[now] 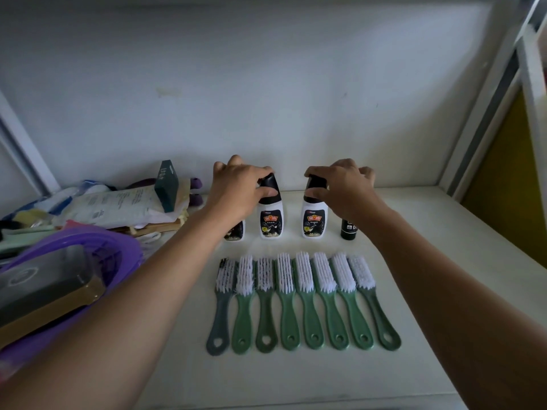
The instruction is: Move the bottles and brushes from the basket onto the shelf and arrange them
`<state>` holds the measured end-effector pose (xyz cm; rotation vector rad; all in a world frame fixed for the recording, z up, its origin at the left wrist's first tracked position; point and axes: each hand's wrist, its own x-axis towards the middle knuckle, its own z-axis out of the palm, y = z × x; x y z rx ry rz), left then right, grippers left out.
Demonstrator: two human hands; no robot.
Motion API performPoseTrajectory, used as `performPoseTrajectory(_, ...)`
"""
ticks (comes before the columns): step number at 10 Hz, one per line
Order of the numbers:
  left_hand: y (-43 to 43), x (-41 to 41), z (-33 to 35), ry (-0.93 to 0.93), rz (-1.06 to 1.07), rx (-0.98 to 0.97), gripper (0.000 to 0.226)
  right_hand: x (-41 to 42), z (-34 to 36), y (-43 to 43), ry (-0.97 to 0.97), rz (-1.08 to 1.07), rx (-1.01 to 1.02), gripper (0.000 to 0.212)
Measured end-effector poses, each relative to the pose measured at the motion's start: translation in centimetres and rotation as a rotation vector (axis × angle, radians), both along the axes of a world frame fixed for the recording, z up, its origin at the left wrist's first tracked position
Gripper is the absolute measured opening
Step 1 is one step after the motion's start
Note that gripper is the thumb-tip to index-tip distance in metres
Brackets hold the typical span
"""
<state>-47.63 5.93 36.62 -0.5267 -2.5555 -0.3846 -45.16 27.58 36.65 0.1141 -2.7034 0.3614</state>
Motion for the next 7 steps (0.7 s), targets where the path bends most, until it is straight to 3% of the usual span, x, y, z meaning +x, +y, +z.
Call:
performPoseTrajectory(4,0.3,-0.11,-0.55,0.008,0.01,-0.156,0.045,-0.21,-0.39,0.13,-0.001,0.032,-0.034,0.037)
performPoseTrajectory(7,0.46,-0.28,-0.49,0.058,-0.005,-0.261,0.061,0.26,0.26,0.12,0.009,0.039,0.029,0.051)
